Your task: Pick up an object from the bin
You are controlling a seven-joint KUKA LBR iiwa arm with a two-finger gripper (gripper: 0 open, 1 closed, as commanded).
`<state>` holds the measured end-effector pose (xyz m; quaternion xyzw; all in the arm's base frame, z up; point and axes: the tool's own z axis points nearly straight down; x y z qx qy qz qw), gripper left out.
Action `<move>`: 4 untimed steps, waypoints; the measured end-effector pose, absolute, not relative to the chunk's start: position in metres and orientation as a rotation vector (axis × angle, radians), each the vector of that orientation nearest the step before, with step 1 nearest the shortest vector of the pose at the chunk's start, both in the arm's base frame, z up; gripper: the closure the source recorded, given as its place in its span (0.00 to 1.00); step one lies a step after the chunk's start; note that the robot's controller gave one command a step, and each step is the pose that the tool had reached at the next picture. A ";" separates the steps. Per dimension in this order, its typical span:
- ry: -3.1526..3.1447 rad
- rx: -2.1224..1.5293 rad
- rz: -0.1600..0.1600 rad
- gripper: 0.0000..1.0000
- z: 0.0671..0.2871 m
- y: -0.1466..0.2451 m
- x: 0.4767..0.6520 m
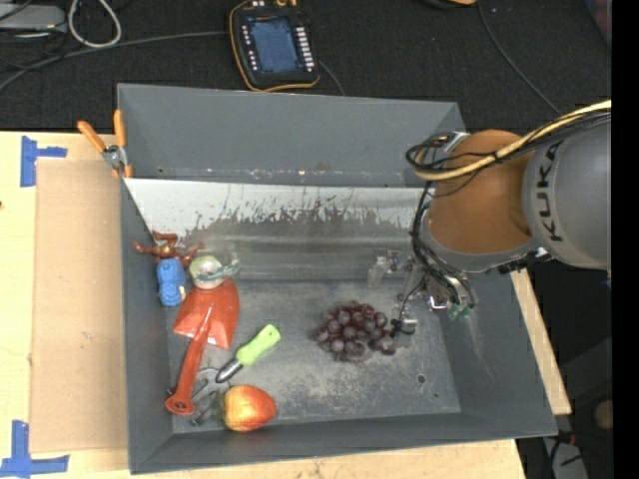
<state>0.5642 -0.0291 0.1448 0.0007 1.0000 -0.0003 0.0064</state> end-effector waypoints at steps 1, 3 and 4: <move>3.152 -0.043 0.005 0.00 0.074 -0.028 0.571; 3.152 -0.041 0.006 1.00 0.073 -0.027 0.571; 3.152 -0.042 0.005 1.00 0.073 -0.027 0.571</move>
Offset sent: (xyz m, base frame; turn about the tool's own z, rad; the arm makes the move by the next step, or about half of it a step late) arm -0.0027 0.0181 -0.0748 0.0935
